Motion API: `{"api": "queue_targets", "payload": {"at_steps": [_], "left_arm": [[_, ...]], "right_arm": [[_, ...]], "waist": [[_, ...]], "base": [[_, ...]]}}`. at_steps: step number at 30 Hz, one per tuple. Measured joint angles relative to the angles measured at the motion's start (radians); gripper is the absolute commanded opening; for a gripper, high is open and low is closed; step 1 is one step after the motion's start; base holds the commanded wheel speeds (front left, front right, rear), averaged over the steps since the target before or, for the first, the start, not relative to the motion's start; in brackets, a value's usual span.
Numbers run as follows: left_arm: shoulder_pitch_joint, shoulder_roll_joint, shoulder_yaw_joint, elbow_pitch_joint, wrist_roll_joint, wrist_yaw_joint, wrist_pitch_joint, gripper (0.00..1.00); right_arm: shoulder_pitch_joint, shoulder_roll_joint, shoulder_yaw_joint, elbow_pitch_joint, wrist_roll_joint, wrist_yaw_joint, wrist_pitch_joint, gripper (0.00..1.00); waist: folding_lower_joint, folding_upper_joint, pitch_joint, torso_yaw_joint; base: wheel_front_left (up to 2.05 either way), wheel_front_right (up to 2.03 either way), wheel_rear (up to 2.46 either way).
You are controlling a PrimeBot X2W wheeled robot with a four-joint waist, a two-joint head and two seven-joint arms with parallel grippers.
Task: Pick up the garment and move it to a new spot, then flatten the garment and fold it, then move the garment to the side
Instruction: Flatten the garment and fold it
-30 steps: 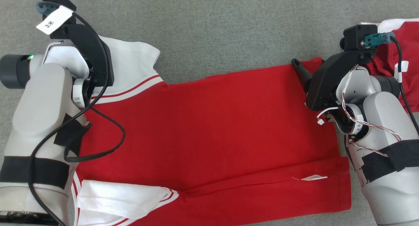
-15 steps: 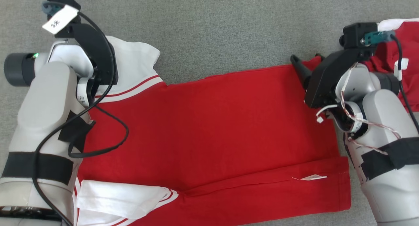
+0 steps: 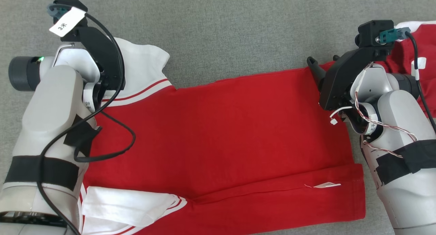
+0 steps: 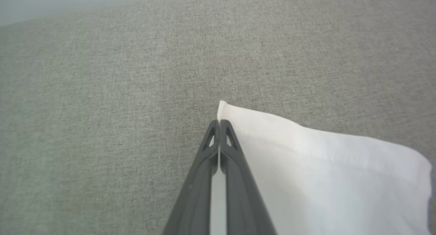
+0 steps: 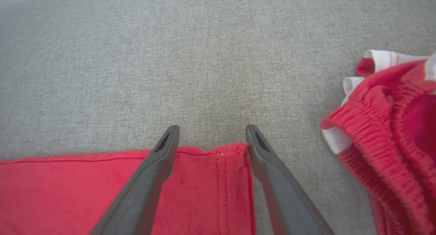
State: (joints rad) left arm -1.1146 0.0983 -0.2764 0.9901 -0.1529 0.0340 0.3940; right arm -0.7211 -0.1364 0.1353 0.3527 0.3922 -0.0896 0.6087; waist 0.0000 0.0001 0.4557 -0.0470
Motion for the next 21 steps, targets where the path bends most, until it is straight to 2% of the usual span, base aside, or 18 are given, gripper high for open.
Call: {"api": "queue_targets", "payload": {"at_steps": [10,17,19,20,21], "left_arm": [[0.000,-0.002,0.000,0.037,-0.004,-0.001,-0.018,0.00],[0.000,-0.006,-0.002,0.056,-0.005,-0.008,-0.025,0.00],[-0.001,-0.007,-0.002,0.058,-0.005,-0.008,-0.028,0.00],[-0.001,-0.007,-0.003,0.061,-0.005,-0.008,-0.029,0.00],[-0.001,-0.008,-0.003,0.062,-0.005,-0.008,-0.030,0.00]], "right_arm": [[0.002,0.007,-0.019,-0.075,-0.004,-0.017,0.067,1.00],[0.062,-0.004,-0.034,-0.064,-0.009,-0.026,0.145,1.00],[0.062,-0.004,-0.039,-0.067,-0.010,-0.029,0.158,0.98],[0.062,-0.004,-0.041,-0.067,-0.014,-0.029,0.161,0.93],[0.062,-0.004,-0.044,-0.067,-0.016,-0.030,0.168,0.92]], "waist": [[0.0000,-0.0002,-0.033,-0.006],[-0.0001,-0.0002,-0.039,-0.010],[-0.0001,-0.0002,-0.037,-0.010],[0.0000,-0.0002,-0.035,-0.010],[0.0000,-0.0001,-0.034,-0.009]], "base": [[0.00,0.00,0.00],[0.00,0.00,0.00],[0.00,0.00,0.00],[0.00,0.00,0.00],[0.00,0.00,0.00]]}}
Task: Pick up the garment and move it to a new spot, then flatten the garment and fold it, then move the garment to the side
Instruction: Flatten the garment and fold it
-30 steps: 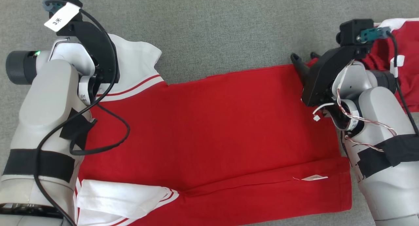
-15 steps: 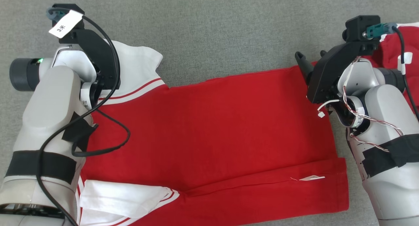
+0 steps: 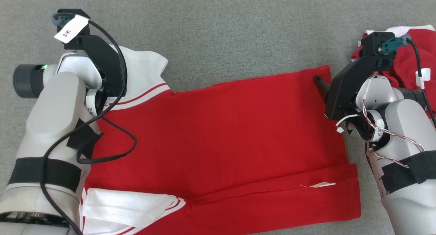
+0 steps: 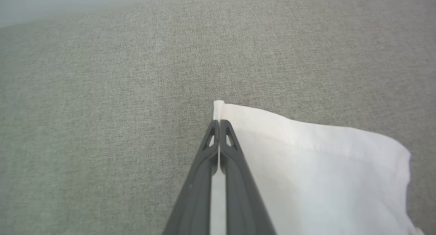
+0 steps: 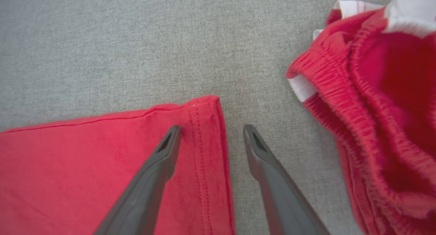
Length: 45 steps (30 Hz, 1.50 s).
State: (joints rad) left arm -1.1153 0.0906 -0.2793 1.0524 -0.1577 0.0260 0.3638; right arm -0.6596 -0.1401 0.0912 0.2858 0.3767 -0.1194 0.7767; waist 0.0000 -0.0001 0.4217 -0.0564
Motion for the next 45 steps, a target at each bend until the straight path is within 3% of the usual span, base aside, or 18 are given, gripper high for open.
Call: {"api": "queue_targets", "payload": {"at_steps": [4,5,8,10,12,13,14,21,22,23,24,28,32,45], "left_arm": [[-0.004,-0.001,-0.001,0.005,-0.001,0.000,-0.005,0.00],[-0.007,-0.001,-0.002,0.006,-0.001,0.000,-0.005,0.00],[-0.024,-0.008,-0.005,0.008,-0.001,-0.001,-0.005,0.00],[-0.025,-0.011,-0.006,0.009,-0.001,-0.001,-0.009,0.00],[-0.026,-0.013,-0.007,0.010,-0.001,-0.001,-0.009,0.00],[-0.027,-0.013,-0.008,0.012,-0.001,-0.001,-0.010,0.00],[-0.029,-0.013,-0.008,0.016,-0.001,-0.001,-0.014,0.00],[-0.039,-0.014,-0.008,0.029,-0.001,-0.009,-0.019,0.00],[-0.040,-0.014,-0.009,0.030,-0.001,-0.009,-0.023,0.00],[-0.041,-0.014,-0.009,0.031,-0.001,-0.009,-0.023,0.00],[-0.042,-0.015,-0.009,0.032,-0.001,-0.009,-0.023,0.00],[-0.047,-0.017,-0.009,0.038,-0.003,-0.009,-0.029,0.00],[-0.056,-0.018,-0.011,0.049,-0.005,-0.009,-0.030,0.00],[-0.062,-0.025,-0.009,0.059,-0.010,-0.009,-0.098,0.00]], "right_arm": [[-0.001,0.004,-0.007,-0.007,0.000,-0.004,0.016,0.77],[-0.001,0.005,-0.010,-0.007,0.000,-0.004,0.017,0.68],[-0.002,0.005,-0.023,-0.012,-0.009,-0.004,0.026,0.67],[-0.005,0.007,-0.027,-0.011,-0.009,-0.004,0.026,0.69],[-0.006,0.008,-0.032,-0.013,-0.011,-0.004,0.034,0.79],[-0.007,0.009,-0.034,-0.013,-0.016,-0.005,0.034,0.93],[-0.009,0.011,-0.035,-0.012,-0.019,-0.005,0.034,1.00],[-0.030,0.015,-0.044,-0.012,-0.034,-0.005,0.033,1.00],[-0.030,0.016,-0.047,-0.011,-0.035,-0.005,0.033,0.86],[-0.030,0.017,-0.048,-0.011,-0.035,-0.005,0.033,0.58],[-0.030,0.019,-0.049,-0.010,-0.035,-0.005,0.033,0.47],[-0.030,0.023,-0.051,-0.004,-0.036,-0.005,0.034,0.31],[-0.033,0.023,-0.056,-0.002,-0.044,-0.005,0.033,0.00],[-0.049,0.030,-0.080,0.006,-0.049,-0.005,-0.019,0.00]], "waist": [[0.0000,0.0000,0.005,0.001],[-0.0001,0.0000,0.006,0.002],[0.0000,0.0000,0.011,0.007],[0.0000,0.0000,0.016,0.010],[0.0000,0.0000,0.021,0.013],[0.0000,0.0000,0.024,0.014],[0.0000,0.0000,0.026,0.016],[0.0000,0.0000,0.033,0.021],[0.0000,0.0000,0.034,0.022],[0.0000,0.0000,0.034,0.022],[0.0000,0.0000,0.035,0.022],[0.0000,0.0000,0.036,0.023],[0.0000,0.0000,0.037,0.024],[0.0000,0.0002,0.018,0.030]], "base": [[0.00,0.00,0.00],[0.00,0.00,0.00],[0.00,0.00,0.00],[0.00,0.00,0.00],[0.00,0.00,0.00],[0.00,0.00,0.00],[0.00,0.00,0.00],[0.00,0.00,0.00],[0.00,0.00,0.00],[0.00,0.00,0.00],[0.00,0.00,0.00],[0.00,0.00,0.00],[0.00,0.00,0.00],[0.00,0.00,0.00]]}}
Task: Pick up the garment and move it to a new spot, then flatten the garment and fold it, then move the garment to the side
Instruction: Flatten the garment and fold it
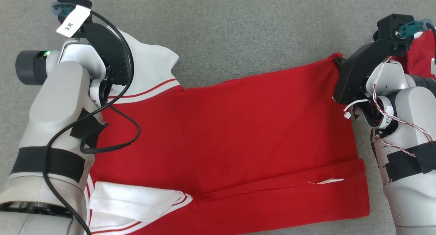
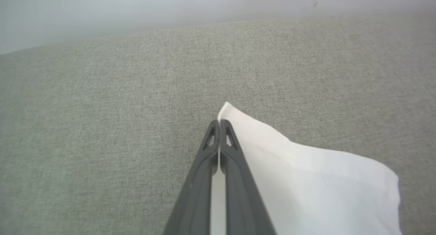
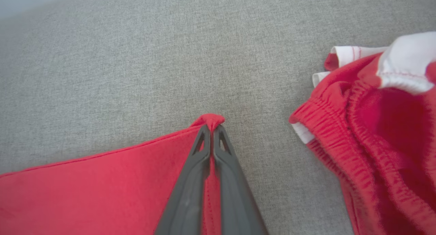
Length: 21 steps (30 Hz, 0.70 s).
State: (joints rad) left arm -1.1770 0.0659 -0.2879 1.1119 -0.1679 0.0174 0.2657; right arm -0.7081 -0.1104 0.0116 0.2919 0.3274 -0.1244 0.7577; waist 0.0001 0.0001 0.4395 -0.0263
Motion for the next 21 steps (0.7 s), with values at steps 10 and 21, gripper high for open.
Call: {"api": "queue_targets", "payload": {"at_steps": [10,21], "left_arm": [[0.083,-0.017,0.014,-0.054,-0.044,-0.011,-0.158,0.00],[0.337,-0.032,0.001,-0.191,-0.094,-0.074,-0.343,0.00]], "right_arm": [[0.087,-0.002,-0.025,-0.042,0.011,0.007,-0.049,0.00],[0.254,-0.021,-0.054,-0.110,0.041,0.048,-0.089,0.00]], "waist": [[-0.0001,0.0000,-0.055,0.022],[-0.0001,-0.0001,-0.145,0.055]], "base": [[0.00,0.00,0.00],[0.00,0.00,0.00]]}}
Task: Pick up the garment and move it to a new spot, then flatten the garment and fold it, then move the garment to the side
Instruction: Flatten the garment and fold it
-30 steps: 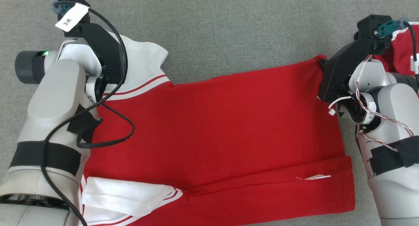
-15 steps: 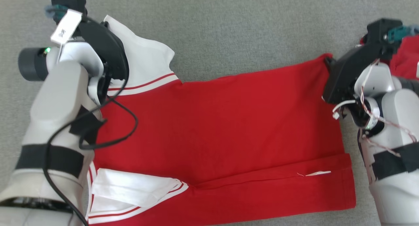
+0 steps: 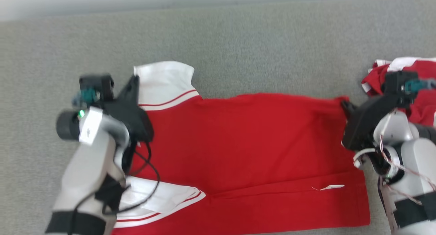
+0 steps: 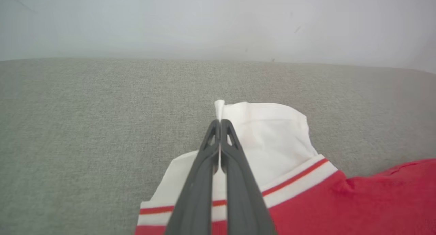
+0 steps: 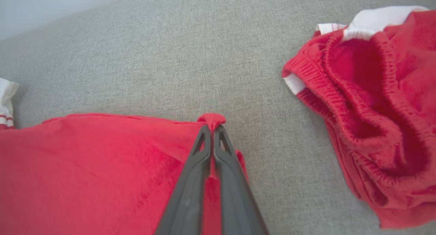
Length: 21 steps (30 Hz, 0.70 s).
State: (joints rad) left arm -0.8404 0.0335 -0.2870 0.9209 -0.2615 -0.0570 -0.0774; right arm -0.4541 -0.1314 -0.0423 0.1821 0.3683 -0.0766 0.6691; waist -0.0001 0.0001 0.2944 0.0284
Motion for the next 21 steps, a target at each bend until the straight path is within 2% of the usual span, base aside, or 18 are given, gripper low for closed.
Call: {"api": "queue_targets", "payload": {"at_steps": [3,11,21], "left_arm": [[0.077,-0.001,-0.010,-0.048,-0.018,-0.023,-0.032,0.00],[0.292,0.001,-0.029,-0.202,-0.042,-0.040,-0.090,0.00],[0.512,0.005,-0.042,-0.466,-0.118,-0.050,-0.096,0.00]], "right_arm": [[0.044,-0.008,-0.006,-0.006,0.001,0.010,-0.002,0.00],[0.145,-0.022,-0.021,-0.038,0.002,0.021,-0.009,0.00],[0.209,-0.027,-0.024,-0.054,0.002,0.024,-0.011,0.00]], "waist": [[0.0000,0.0000,-0.030,0.008],[-0.0001,-0.0001,-0.104,0.028],[-0.0002,-0.0001,-0.158,0.058]], "base": [[0.00,0.00,0.00],[0.00,0.00,0.00],[0.00,0.00,0.00]]}}
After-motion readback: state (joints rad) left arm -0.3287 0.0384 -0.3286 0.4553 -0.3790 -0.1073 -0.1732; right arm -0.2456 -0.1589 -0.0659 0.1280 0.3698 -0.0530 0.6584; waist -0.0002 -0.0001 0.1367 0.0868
